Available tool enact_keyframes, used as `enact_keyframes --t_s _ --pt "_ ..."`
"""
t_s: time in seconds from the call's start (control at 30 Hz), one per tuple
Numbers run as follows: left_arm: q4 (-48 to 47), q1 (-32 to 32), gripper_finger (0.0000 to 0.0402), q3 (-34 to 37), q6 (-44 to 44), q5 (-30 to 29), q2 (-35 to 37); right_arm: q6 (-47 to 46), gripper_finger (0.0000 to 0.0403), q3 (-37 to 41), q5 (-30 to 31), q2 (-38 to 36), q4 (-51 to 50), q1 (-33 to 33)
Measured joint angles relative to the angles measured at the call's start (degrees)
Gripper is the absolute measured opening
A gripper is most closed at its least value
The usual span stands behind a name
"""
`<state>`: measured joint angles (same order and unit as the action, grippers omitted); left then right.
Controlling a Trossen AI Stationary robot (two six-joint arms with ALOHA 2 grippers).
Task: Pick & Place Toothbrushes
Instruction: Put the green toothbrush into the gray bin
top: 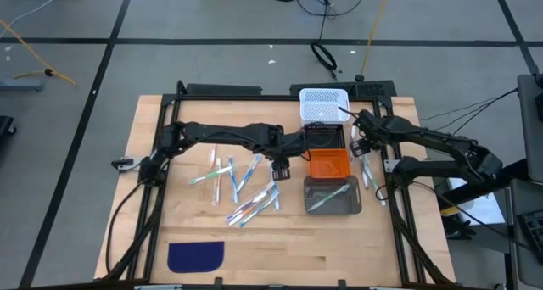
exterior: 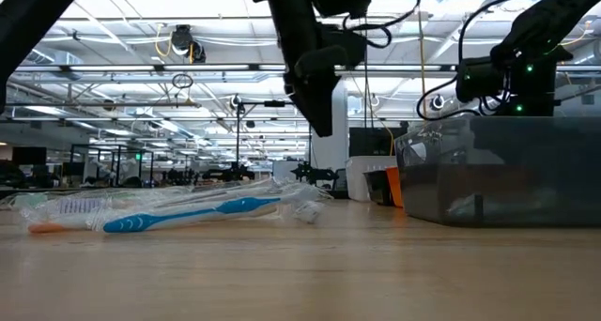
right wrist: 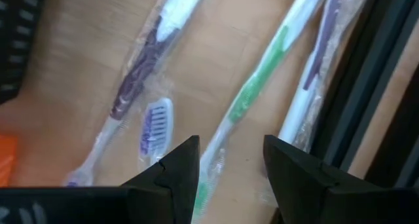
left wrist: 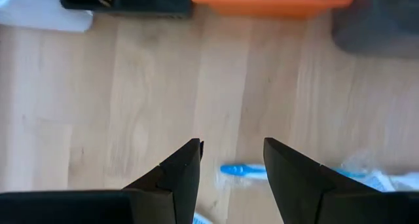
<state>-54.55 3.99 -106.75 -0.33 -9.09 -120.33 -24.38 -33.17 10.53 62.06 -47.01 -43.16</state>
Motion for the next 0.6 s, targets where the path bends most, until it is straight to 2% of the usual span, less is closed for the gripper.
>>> enact_keyframes --t_s 0.4,0.6 --pt "28.7 -0.9 0.017 31.6 -2.7 0.0 23.3 -1.4 0.016 0.0 -0.1 0.2 1.6 -1.5" --pt "43.0 -1.4 0.017 44.3 -3.2 0.0 29.9 -2.0 0.016 0.0 -0.2 1.3 2.5 -2.7"
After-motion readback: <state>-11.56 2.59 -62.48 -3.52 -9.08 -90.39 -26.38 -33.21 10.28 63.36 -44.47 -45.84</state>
